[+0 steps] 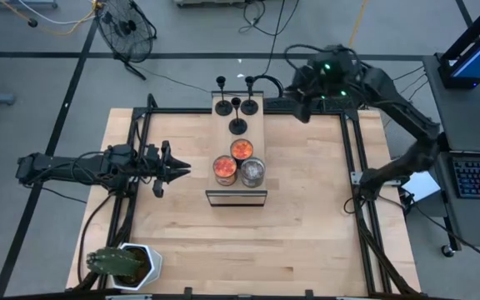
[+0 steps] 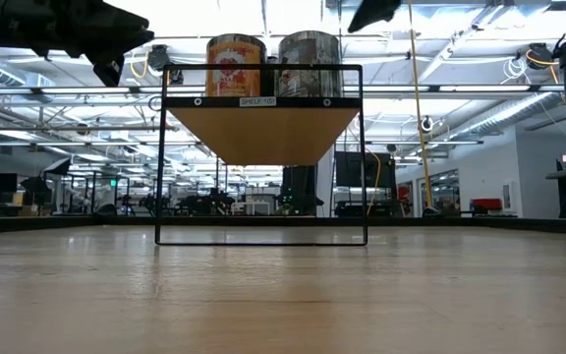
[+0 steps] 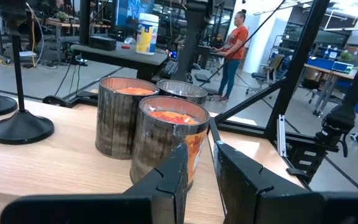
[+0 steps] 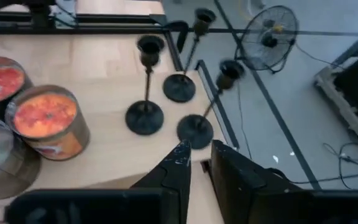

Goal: Pick & Place candle stick holders
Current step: Return to Home Position

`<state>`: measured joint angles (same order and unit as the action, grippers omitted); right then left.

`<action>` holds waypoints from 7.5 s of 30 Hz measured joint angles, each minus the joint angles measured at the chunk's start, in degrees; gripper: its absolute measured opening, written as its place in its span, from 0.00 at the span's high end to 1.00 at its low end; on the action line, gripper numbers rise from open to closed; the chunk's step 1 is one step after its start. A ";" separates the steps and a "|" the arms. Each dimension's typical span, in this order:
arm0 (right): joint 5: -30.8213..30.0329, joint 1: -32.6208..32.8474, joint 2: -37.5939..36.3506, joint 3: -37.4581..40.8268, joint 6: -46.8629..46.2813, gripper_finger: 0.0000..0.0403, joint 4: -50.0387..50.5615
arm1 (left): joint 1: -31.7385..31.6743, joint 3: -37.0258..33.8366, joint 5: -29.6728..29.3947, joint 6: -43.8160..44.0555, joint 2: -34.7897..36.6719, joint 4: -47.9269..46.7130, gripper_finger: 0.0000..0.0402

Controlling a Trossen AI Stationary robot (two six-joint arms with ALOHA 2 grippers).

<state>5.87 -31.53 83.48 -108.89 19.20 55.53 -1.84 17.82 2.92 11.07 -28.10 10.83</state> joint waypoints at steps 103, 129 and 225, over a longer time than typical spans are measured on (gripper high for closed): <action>-6.51 9.49 -83.28 98.52 -38.00 0.86 -44.91 | 0.01 -13.79 -3.88 -9.03 14.38 5.84 0.78; -1.53 9.51 -83.28 98.52 -39.08 0.86 -41.66 | 3.55 -16.96 -2.90 -10.65 26.43 -6.28 0.78; -1.29 9.51 -83.15 98.52 -39.08 0.86 -44.10 | 3.86 -16.92 -3.06 -4.71 26.12 -6.75 0.78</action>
<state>4.57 -22.02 0.33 -10.37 -19.88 11.43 2.02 0.91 -0.14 6.35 -1.98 4.08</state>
